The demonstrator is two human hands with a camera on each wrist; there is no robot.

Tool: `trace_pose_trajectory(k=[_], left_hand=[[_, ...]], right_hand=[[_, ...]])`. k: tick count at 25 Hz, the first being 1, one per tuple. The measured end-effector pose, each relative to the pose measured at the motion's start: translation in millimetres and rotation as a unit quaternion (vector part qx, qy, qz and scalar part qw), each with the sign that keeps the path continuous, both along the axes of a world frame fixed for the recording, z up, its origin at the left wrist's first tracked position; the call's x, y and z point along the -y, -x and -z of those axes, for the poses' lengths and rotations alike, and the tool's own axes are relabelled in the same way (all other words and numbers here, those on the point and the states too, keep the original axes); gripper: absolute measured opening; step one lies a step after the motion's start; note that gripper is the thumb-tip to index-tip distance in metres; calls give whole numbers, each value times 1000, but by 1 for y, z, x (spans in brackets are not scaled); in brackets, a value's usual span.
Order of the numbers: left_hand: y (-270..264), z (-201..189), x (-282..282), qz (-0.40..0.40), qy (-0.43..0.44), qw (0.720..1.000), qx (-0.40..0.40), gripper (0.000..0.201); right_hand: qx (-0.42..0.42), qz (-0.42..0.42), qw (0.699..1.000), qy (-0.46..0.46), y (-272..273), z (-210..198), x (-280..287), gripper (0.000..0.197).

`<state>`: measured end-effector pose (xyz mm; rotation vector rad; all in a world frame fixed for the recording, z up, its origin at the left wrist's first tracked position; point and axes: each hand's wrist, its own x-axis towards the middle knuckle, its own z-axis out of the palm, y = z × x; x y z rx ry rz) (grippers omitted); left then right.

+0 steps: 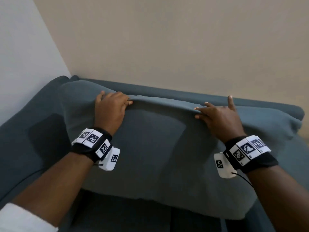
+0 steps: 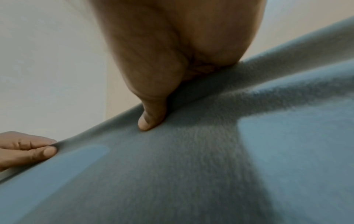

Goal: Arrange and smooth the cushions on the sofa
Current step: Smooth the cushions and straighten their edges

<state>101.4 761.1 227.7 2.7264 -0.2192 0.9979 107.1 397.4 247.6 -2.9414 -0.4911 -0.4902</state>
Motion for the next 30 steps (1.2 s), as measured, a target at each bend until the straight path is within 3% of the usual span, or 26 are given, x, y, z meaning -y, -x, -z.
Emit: trace_pose_trajectory(k=[2, 4, 6, 8, 10, 12, 14, 16, 18, 20, 23, 27, 30], left_hand=[[-2, 14, 3, 0, -5, 999, -32, 19], [-2, 50, 7, -24, -48, 987, -151, 27], [10, 109, 7, -47, -127, 924, -356, 65], [44, 168, -2, -5, -130, 839, -529, 85], [82, 218, -21, 28, -114, 786, -607, 93], [106, 245, -34, 56, -109, 794, -595, 95], [107, 257, -51, 81, -97, 837, -532, 90], [93, 255, -85, 13, -22, 871, -491, 89], [68, 261, -134, -129, 99, 847, -506, 104], [43, 267, -172, -167, 232, 794, -537, 120], [8, 275, -191, -132, 298, 773, -544, 130], [-42, 290, -163, -60, 329, 766, -549, 132], [-92, 301, -153, -32, 326, 766, -553, 129]], right_hand=[[-53, 14, 998, 15, 0, 15, -1, 29], [-133, 49, 988, 54, 0, 54, -10, 34], [-245, 56, 963, 96, 10, 109, -27, 47], [-354, -3, 926, 131, 36, 164, -50, 64], [-432, -45, 891, 134, 62, 207, -74, 77], [-486, -38, 865, 124, 78, 238, -89, 91], [-513, -1, 853, 99, 81, 260, -103, 98], [-525, 30, 849, 61, 71, 272, -115, 98], [-515, 66, 855, 17, 43, 281, -117, 95], [-491, 127, 862, -19, 8, 287, -102, 95], [-494, 210, 843, -36, -32, 291, -68, 100], [-533, 197, 823, -28, -35, 291, -38, 109], [-512, 231, 826, -41, -23, 296, -28, 102]])
